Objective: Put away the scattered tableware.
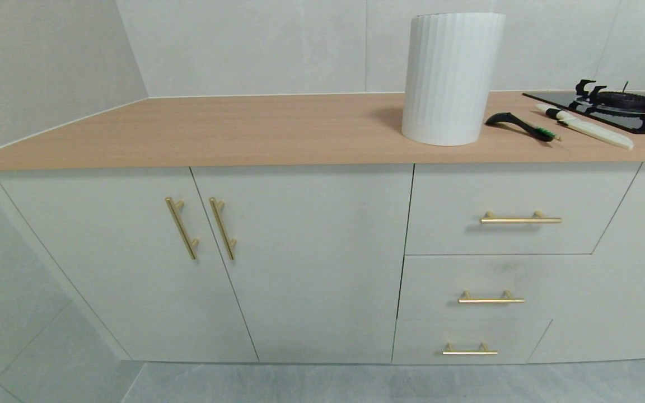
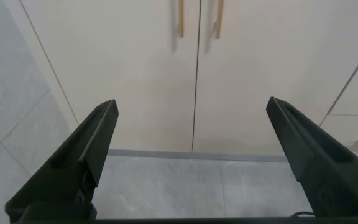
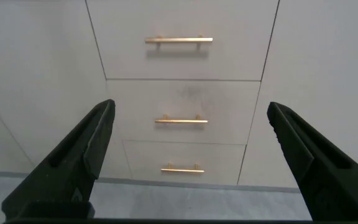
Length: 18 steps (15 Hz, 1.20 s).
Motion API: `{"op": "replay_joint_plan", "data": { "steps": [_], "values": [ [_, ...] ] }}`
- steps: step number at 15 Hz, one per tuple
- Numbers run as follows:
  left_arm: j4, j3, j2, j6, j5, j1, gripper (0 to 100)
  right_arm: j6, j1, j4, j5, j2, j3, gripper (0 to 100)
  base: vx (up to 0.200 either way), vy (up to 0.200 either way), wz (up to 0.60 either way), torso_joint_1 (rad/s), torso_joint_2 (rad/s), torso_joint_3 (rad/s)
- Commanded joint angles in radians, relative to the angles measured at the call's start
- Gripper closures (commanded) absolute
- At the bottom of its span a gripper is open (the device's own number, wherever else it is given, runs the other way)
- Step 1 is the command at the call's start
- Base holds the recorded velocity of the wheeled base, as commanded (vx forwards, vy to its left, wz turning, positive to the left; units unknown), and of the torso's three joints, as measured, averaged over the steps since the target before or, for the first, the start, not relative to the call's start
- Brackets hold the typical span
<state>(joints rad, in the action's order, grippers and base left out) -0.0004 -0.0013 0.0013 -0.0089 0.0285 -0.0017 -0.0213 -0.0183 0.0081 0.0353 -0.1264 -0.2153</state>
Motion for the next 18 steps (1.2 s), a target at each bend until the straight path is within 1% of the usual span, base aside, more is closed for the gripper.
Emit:
{"op": "replay_joint_plan", "data": {
  "steps": [1, 2, 3, 4, 6, 7, 10, 12, 13, 15, 16, 18],
  "values": [
    [-0.001, 0.001, 0.0, 0.0, 0.001, 0.0, 0, 0.04, -0.026, 0.01, 0.009, -0.496, -0.171, 0, 0.0, 0.0, 0.0, 0.0, 0.0, 0.0],
    [-0.001, 0.001, 0.0, 0.0, 0.001, 0.0, 0, 0.064, -0.026, 0.009, 0.009, -0.613, -0.191, 0, 0.0, 0.0, 0.0, 0.0, 0.0, 0.0],
    [-0.001, 0.001, 0.0, 0.0, 0.001, 0.0, 0, 0.064, -0.026, 0.009, 0.009, -0.613, -0.191, 0, 0.0, 0.0, 0.0, 0.0, 0.0, 0.0],
    [-0.001, 0.001, 0.0, -0.002, 0.001, 0.0, 0, 0.07, -0.038, -0.031, 0.008, -0.897, -0.239, 0, 0.0, 0.0, 0.0, 0.0, 0.0, 0.0],
    [-0.001, 0.0, 0.0, 0.0, 0.001, 0.0, 0, 0.07, -0.045, -0.111, 0.006, -1.176, -0.312, 0, 0.0, 0.0, 0.0, 0.0, 0.0, 0.0],
    [0.0, 0.001, 0.0, -0.002, 0.001, 0.0, 0, 0.067, -0.049, -0.123, 0.0, -1.303, -0.354, 0, 0.0, 0.0, 0.0, 0.0, 0.0, 0.0],
    [-0.001, 0.001, 0.0, 0.0, 0.001, 0.0, 0, 0.064, -0.072, -0.128, 0.0, -1.556, -0.458, 0, 0.0, 0.0, 0.0, 0.0, 0.0, 0.0],
    [-0.001, 0.001, 0.0, 0.0, 0.001, 0.0, 0, 0.064, -0.074, -0.18, -0.002, -1.688, -0.49, 0, 0.0, 0.0, 0.0, 0.0, 0.0, 0.0],
    [-0.001, 0.0, 0.0, 0.0, 0.001, 0.0, 0, 0.064, -0.072, -0.223, -0.005, -1.733, -0.489, 0, 0.0, 0.0, 0.0, 0.0, 0.0, 0.0],
    [-0.001, 0.0, 0.0, 0.0, 0.001, 0.0, 0, 0.058, -0.072, -0.416, -0.029, -1.84, -0.453, 0, 0.0, 0.0, 0.0, 0.0, 0.0, 0.0],
    [-0.001, 0.001, 0.0, 0.0, 0.001, 0.0, 0, 0.053, -0.072, -0.536, -0.048, -1.892, -0.434, 0, 0.0, 0.0, 0.0, 0.0, 0.0, 0.0],
    [0.0, 0.001, 0.0, 0.0, 0.001, 0.0, 0, 0.053, -0.069, -0.711, -0.077, -1.963, -0.412, 0, 0.0, 0.0, 0.0, 0.0, 0.0, 0.0]
  ]
}}
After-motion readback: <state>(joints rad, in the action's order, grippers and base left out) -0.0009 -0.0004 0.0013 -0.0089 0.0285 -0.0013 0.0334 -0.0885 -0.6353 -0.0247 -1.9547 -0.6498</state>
